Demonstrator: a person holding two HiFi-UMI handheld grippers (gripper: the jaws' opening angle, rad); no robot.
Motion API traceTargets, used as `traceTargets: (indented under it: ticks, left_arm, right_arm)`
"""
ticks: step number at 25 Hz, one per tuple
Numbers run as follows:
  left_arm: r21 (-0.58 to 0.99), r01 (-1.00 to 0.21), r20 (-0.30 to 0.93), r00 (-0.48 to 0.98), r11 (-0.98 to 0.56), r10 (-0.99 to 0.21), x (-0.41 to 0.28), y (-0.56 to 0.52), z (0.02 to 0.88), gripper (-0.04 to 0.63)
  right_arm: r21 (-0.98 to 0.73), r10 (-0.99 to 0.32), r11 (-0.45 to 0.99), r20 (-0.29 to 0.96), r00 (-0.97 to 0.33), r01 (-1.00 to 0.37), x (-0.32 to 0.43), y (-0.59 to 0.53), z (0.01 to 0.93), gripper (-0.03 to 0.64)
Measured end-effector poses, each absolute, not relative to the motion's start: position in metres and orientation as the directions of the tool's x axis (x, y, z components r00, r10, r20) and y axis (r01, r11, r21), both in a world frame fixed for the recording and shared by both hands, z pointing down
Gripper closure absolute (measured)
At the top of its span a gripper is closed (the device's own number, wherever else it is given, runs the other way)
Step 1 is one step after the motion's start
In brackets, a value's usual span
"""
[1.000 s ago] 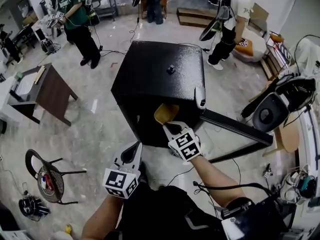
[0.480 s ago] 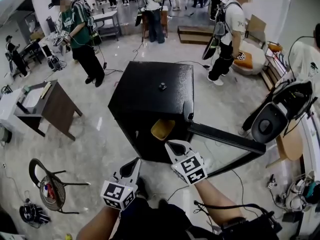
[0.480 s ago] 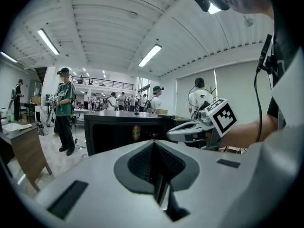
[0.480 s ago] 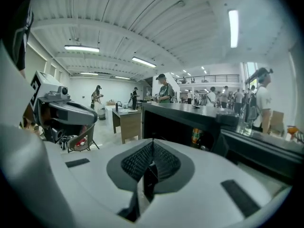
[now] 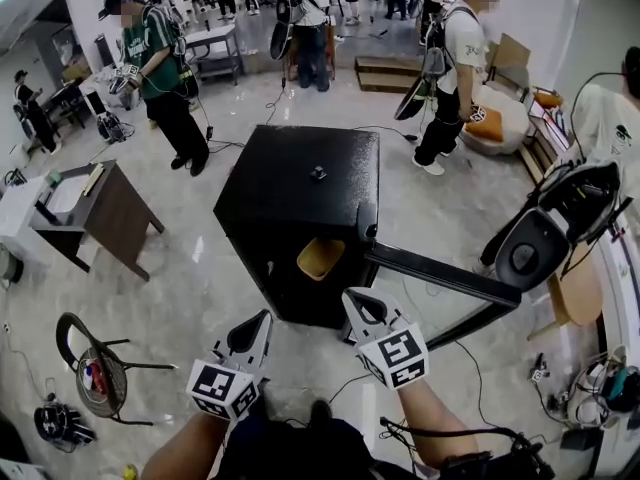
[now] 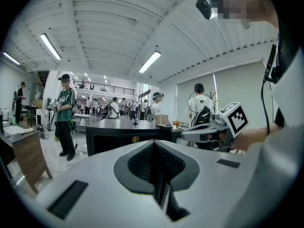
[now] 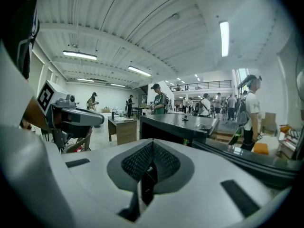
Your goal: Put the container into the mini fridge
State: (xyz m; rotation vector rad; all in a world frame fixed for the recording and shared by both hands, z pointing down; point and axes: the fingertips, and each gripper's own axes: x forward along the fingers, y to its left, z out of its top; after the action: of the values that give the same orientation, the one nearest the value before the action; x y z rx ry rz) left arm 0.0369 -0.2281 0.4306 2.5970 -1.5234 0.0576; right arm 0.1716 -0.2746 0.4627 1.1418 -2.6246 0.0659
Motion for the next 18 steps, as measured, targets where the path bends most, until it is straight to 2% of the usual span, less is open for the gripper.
traceTargets:
  ticks: [3,18]
  left_arm:
    - [0.061,-0.871,0.080,0.490,-0.487,-0.868,0.032,-0.223,0.418,0.586]
    - [0.105,-0.865,0.034,0.497,-0.491,-0.867,-0.036,-0.221,0.396,0.586]
  right_arm:
    - [0.075,-0.728,0.671,0.256,-0.636,-0.738,0.170,-0.269,0.454,0.600]
    - [0.076,-0.803,0.584,0.205,-0.560,-0.808,0.132,-0.244,0.412,0.600]
